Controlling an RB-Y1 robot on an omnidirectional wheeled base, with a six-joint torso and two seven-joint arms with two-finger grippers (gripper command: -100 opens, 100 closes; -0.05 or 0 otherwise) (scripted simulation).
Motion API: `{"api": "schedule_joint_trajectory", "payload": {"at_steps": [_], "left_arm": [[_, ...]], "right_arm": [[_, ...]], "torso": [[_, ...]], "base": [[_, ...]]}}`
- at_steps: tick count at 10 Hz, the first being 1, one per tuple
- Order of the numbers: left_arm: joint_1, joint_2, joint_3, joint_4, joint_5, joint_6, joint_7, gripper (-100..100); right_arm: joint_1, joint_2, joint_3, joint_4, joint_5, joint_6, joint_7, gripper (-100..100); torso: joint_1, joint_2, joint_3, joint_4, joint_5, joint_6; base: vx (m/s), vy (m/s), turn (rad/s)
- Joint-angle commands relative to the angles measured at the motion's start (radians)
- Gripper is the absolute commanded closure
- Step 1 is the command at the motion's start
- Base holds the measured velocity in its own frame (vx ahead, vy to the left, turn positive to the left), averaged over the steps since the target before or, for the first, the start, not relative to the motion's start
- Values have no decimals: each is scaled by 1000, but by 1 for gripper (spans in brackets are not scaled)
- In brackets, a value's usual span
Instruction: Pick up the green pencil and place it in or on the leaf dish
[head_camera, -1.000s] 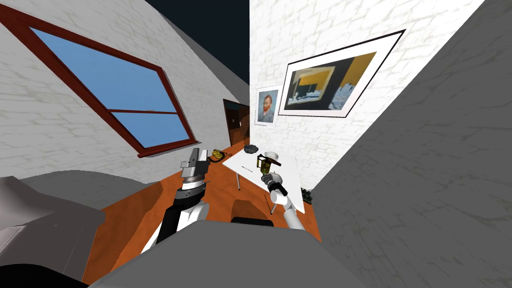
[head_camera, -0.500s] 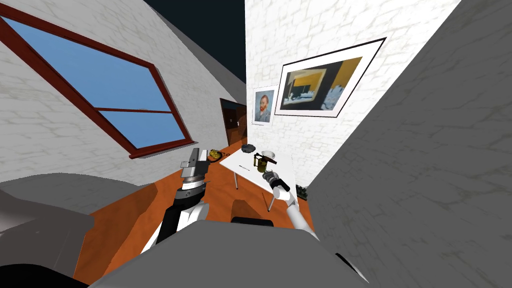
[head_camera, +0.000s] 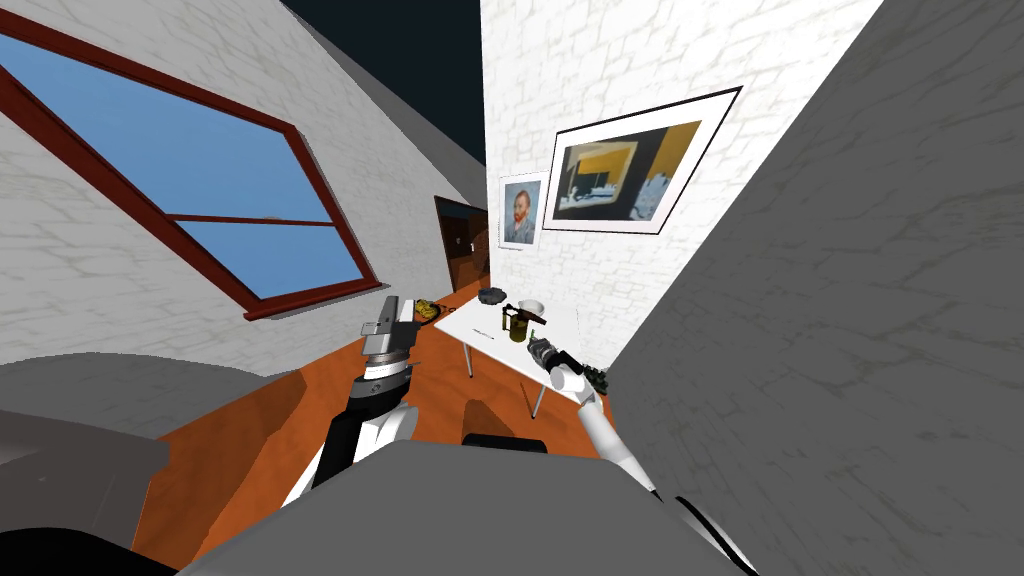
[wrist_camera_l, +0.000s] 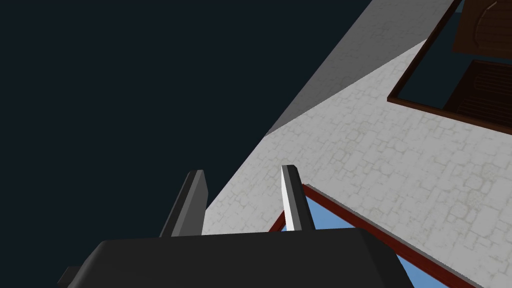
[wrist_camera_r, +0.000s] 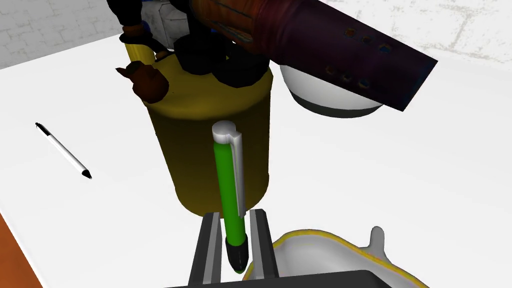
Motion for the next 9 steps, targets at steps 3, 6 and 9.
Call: {"api": "schedule_joint_trajectory", "payload": {"at_steps": [3, 6, 9], "left_arm": [[0, 0, 0, 0, 0, 0, 0, 0], [0, 0, 0, 0, 0, 0, 0, 0], [0, 0, 0, 0, 0, 0, 0, 0]], "right_arm": [[-10, -21, -8, -25, -4, 38, -15, 100], [-10, -23, -10, -27, -4, 41, -17, -100], [-10, -23, -10, -27, -4, 41, -17, 0]], "torso": [[-1, 0, 0, 0, 0, 0], [3, -3, -2, -1, 0, -1], [4, -3, -2, -1, 1, -1]], "base": [[-25, -40, -44], [-1, -2, 1], [0, 0, 0]]}}
